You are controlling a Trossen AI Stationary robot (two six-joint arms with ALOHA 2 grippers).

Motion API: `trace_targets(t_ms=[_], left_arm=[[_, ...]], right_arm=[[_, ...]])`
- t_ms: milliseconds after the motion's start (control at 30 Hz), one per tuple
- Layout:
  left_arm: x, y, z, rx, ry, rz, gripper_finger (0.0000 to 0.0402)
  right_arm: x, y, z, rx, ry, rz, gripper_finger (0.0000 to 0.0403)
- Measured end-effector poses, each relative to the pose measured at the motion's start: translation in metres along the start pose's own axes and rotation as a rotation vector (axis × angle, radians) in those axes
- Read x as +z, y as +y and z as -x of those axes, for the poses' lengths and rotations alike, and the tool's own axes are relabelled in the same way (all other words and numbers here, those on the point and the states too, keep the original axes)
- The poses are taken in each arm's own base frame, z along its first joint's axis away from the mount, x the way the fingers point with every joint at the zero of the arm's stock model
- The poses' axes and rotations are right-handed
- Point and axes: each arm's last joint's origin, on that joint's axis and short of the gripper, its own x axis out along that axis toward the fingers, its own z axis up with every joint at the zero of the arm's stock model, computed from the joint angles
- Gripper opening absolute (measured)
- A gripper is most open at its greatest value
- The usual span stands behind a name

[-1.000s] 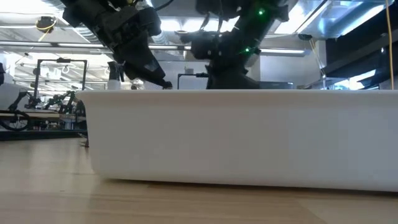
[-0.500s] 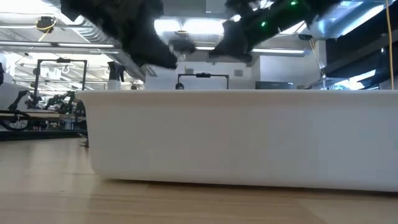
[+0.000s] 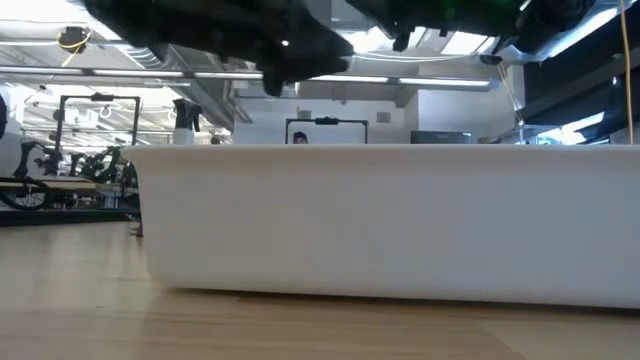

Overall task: Sort silverware
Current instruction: Put the black spoon into the white silverware tray

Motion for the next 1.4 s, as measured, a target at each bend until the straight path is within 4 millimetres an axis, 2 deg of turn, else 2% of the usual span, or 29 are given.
trace_targets(t_ms=[300, 600, 767, 1133, 1400], left_arm=[[-0.005, 0.008, -0.020, 0.014, -0.256, 0.122, 0.0156], [0.018, 0.020, -0.040, -0.041, -0.337, 0.157, 0.0156], [0.029, 0.019, -0.046, -0.041, -0.344, 0.141, 0.0156], [0.033, 0.024, -0.051, -0.024, -0.324, 0.148, 0.0156], [0.034, 0.024, -0.051, -0.042, -0.336, 0.151, 0.0116]], right_arm=[[0.005, 0.003, 0.000, 0.104, -0.047, -0.059, 0.0000], [0.004, 0.004, 0.000, 0.145, -0.043, -0.060, 0.0000], [0.005, 0.004, 0.000, 0.150, -0.051, -0.056, 0.0000], [0.005, 0.005, 0.000, 0.169, -0.054, -0.052, 0.0000], [0.005, 0.005, 0.000, 0.170, -0.052, -0.057, 0.0000]])
